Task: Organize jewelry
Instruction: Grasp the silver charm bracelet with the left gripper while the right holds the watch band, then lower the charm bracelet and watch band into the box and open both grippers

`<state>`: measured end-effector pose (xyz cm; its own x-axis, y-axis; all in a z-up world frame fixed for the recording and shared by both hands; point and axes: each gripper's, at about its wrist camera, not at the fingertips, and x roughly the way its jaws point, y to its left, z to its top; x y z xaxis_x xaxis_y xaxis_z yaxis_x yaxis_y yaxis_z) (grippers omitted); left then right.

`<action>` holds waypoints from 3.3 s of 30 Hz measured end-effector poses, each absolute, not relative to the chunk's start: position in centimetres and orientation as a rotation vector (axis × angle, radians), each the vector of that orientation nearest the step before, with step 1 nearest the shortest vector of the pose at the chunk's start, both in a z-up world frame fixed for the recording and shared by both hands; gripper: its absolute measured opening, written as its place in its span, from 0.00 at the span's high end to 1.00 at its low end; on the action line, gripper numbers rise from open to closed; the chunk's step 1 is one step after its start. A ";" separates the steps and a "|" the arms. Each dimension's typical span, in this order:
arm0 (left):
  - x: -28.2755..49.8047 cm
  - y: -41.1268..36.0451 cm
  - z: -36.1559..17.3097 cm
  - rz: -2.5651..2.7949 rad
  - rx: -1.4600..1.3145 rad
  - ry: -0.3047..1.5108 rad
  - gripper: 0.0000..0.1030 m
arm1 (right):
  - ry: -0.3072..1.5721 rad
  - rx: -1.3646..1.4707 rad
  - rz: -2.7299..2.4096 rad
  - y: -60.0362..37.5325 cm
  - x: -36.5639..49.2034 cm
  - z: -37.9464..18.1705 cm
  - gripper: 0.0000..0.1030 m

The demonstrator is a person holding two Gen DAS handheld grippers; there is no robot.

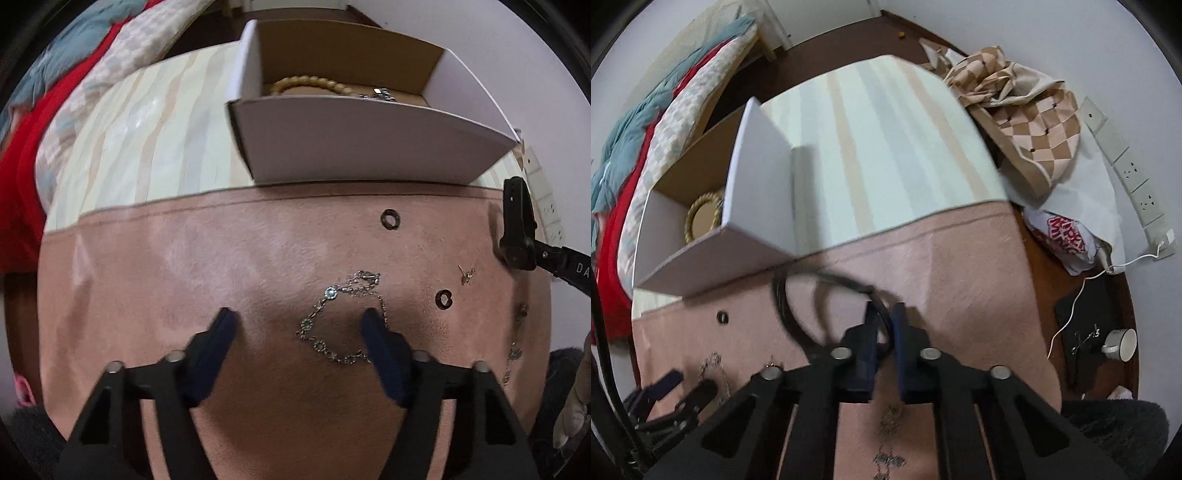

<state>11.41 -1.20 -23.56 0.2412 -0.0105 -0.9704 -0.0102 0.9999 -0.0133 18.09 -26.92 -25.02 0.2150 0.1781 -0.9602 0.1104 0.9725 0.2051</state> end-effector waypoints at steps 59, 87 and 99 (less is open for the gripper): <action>14.7 2.6 -18.6 -0.011 -0.213 1.206 0.16 | 1.148 0.221 0.176 -24.7 17.9 -15.5 0.98; 12.1 1.1 -16.2 -0.218 -0.271 1.138 0.97 | 1.191 0.247 0.131 -26.3 14.6 -18.1 0.98; 14.0 1.4 -5.6 -0.304 -0.274 0.969 0.98 | 1.100 0.269 0.224 -25.0 16.0 -11.9 0.98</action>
<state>14.02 1.41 -5.60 0.5297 -0.3720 -0.7623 0.1304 0.9237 -0.3602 16.01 -24.99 -11.88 0.4365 0.3095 -0.8448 -0.0449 0.9453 0.3231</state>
